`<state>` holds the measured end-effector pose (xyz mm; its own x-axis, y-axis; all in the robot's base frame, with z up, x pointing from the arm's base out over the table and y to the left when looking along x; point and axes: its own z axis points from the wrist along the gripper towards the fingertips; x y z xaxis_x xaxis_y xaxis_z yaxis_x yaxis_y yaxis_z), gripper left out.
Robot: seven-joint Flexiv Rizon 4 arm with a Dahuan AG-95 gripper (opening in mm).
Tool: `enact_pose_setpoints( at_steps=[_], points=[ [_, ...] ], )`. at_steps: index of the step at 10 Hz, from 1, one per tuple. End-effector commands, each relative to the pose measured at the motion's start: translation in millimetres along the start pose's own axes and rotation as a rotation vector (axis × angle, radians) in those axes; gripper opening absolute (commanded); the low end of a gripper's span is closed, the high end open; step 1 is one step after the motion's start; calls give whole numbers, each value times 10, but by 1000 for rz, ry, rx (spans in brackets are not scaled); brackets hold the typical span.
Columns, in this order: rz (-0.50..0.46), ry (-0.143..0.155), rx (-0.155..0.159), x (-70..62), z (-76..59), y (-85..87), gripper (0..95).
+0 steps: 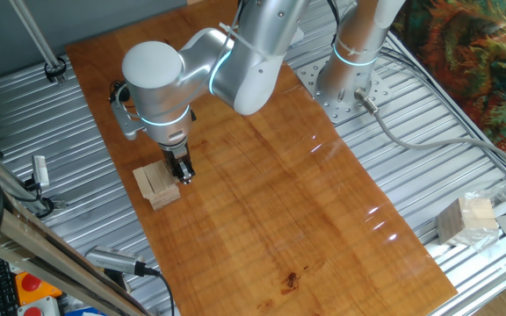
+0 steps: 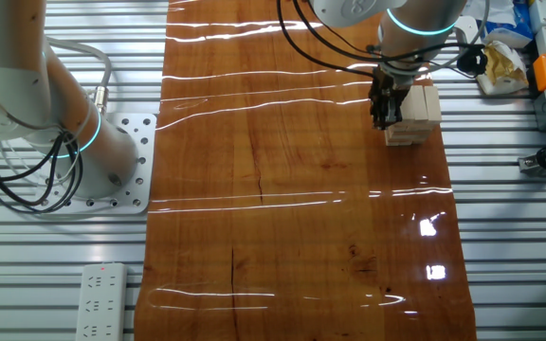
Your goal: Play Jenga
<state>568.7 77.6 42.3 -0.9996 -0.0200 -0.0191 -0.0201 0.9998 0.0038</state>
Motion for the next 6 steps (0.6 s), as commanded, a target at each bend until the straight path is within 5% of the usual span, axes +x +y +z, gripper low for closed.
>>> enact_pose_setpoints(
  at_steps=[1, 6],
  points=[
    [-1, 1, 1, 3, 1, -1, 0],
    [-4, 2, 2, 23, -6, -10, 0]
  ],
)
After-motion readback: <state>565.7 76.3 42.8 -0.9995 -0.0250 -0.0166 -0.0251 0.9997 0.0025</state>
